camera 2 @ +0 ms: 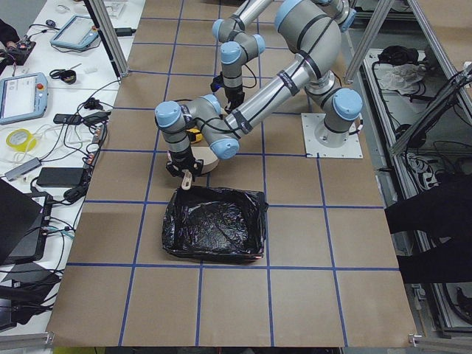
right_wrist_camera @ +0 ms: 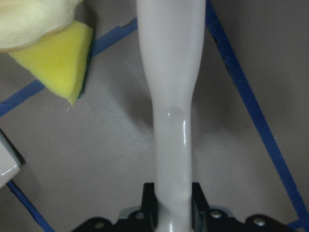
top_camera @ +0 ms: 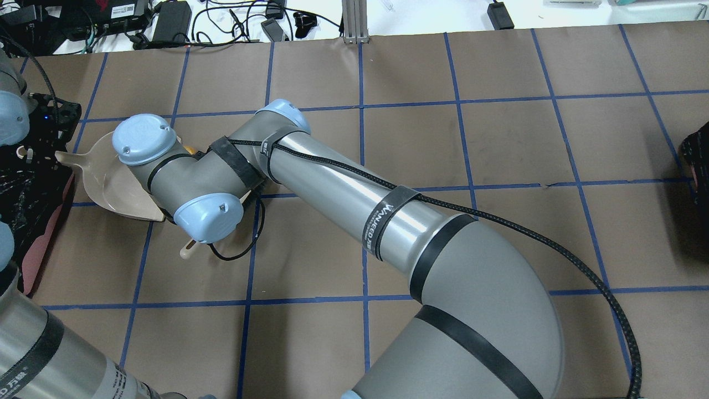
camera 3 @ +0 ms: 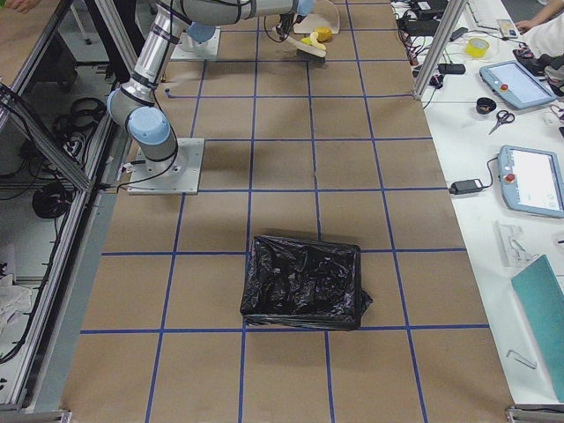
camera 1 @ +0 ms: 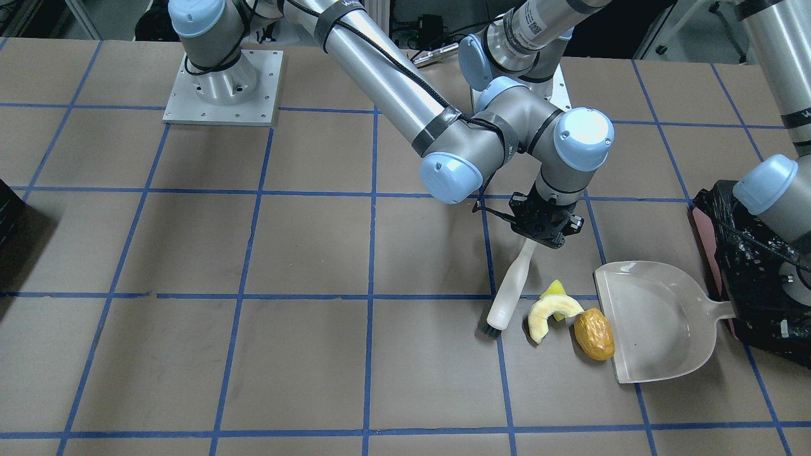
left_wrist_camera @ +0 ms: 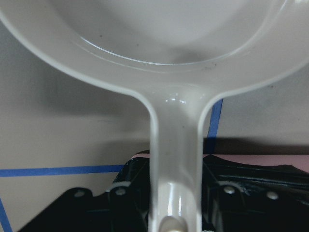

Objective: Sweep and dump trash in nearest bin
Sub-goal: 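Sweep the cookie, peel and sponge into the dustpan with the right-held brush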

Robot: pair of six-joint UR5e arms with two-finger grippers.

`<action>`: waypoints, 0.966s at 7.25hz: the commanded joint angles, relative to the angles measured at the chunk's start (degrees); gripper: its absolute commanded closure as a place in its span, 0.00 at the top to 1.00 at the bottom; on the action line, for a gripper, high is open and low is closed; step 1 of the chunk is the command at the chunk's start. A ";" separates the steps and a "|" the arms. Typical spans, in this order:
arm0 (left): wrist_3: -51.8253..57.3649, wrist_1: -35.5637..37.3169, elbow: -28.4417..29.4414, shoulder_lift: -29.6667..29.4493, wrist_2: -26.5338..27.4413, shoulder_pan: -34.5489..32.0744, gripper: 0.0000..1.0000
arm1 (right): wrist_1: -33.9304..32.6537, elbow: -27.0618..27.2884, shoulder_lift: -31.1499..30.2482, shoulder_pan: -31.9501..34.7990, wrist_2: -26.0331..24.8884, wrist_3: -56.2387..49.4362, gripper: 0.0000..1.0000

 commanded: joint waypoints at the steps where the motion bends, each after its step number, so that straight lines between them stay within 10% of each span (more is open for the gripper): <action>1: 0.03 0.10 -0.14 0.07 -0.03 0.00 0.00 | -1.05 -3.76 2.21 0.12 -0.25 -4.10 0.00; 7: 0.03 4.50 -2.95 0.68 -0.11 0.00 0.00 | -6.05 -12.75 10.13 2.66 -0.60 -13.52 0.00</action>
